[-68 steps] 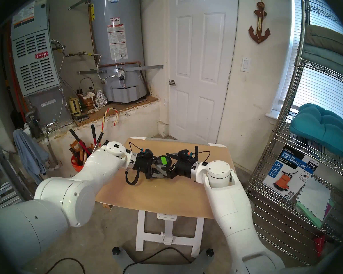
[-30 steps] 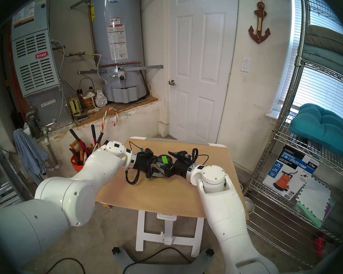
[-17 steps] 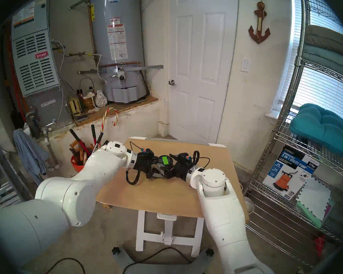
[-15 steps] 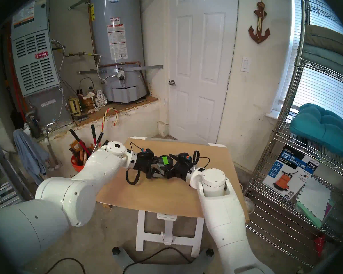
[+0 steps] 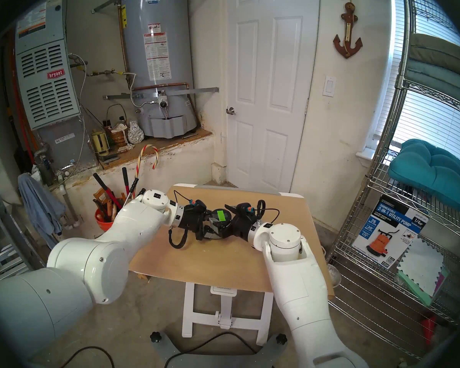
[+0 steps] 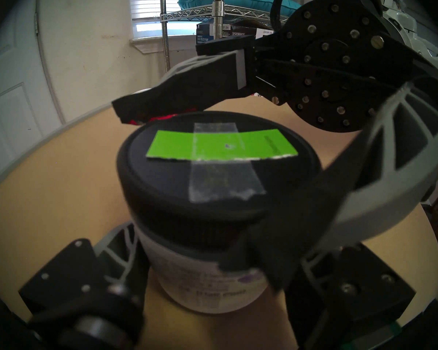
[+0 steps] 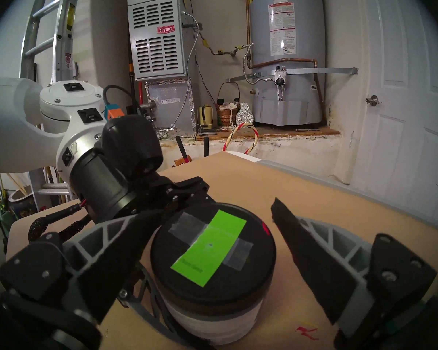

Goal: Open paint jar

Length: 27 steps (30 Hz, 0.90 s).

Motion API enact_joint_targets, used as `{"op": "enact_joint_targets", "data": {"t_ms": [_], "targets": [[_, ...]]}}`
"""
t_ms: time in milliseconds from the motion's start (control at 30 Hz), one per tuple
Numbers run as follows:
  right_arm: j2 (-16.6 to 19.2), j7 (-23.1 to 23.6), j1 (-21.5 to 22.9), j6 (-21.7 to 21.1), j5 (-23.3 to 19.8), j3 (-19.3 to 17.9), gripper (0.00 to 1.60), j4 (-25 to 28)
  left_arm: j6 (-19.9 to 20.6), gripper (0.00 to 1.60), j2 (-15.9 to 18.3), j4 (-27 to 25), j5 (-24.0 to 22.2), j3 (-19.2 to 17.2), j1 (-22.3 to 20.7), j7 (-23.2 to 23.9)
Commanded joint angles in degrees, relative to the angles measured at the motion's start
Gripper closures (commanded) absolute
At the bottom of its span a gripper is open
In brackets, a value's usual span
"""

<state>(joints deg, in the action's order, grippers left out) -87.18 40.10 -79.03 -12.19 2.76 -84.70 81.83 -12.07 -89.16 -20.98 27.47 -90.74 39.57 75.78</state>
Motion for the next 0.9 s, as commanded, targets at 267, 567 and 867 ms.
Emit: {"op": "enact_joint_targets", "data": {"t_ms": [267, 567, 867], "targets": [[-0.5, -0.4, 1.2, -0.3, 0.0, 0.0, 0.0, 0.2, 0.0, 1.6, 0.0, -0.7, -0.1, -0.5, -1.7, -0.2], [-0.8, -0.7, 1.0, -0.4, -0.3, 0.0, 0.0, 0.0, -0.1, 1.6, 0.0, -0.6, 0.0, -0.7, -1.7, -0.2], [-0.7, -0.6, 0.8, -0.5, -0.5, 0.2, 0.0, -0.1, -0.1, 1.6, 0.0, -0.6, 0.2, -0.8, -1.7, -0.2]]}}
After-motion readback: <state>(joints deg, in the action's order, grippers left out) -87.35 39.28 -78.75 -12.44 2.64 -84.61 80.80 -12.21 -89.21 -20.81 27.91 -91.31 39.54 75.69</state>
